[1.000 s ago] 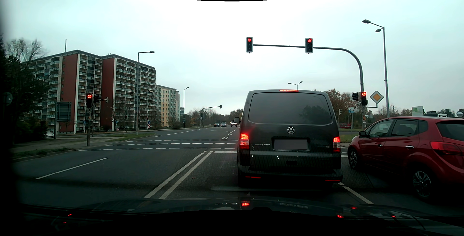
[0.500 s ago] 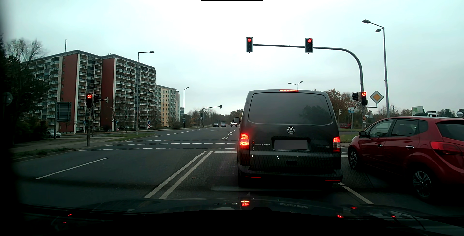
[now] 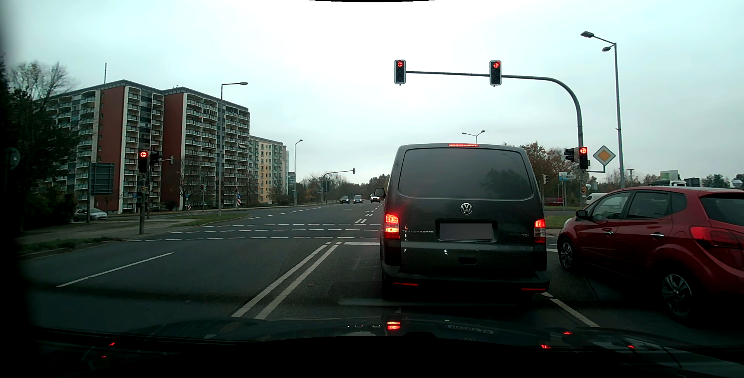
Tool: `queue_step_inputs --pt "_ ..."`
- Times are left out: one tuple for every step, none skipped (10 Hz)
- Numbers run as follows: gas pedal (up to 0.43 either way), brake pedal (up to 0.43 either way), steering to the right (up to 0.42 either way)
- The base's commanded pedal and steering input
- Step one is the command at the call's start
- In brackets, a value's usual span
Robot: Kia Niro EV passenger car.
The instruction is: Follow the waypoints while adhering to traffic rules and regulations
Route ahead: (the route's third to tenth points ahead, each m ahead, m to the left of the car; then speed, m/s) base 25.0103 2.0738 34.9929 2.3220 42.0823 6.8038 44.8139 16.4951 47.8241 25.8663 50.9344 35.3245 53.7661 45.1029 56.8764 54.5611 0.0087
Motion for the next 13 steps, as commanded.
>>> queue_step_inputs --pt "0.0 0.378 -0.006" --pt "0.0 0.378 -0.006" --pt "0.0 0.378 -0.006" --pt "0.0 0.378 -0.006" --pt "0.0 0.378 -0.006" --pt "0.0 0.378 -0.006" --pt "0.0 0.378 -0.006" --pt "0.0 0.378 -0.006" --pt "0.0 0.378 -0.006" --pt "0.0 0.372 -0.006" --pt "0.0 0.372 -0.006" --pt "0.0 0.378 -0.006" --pt "0.0 0.372 -0.006"
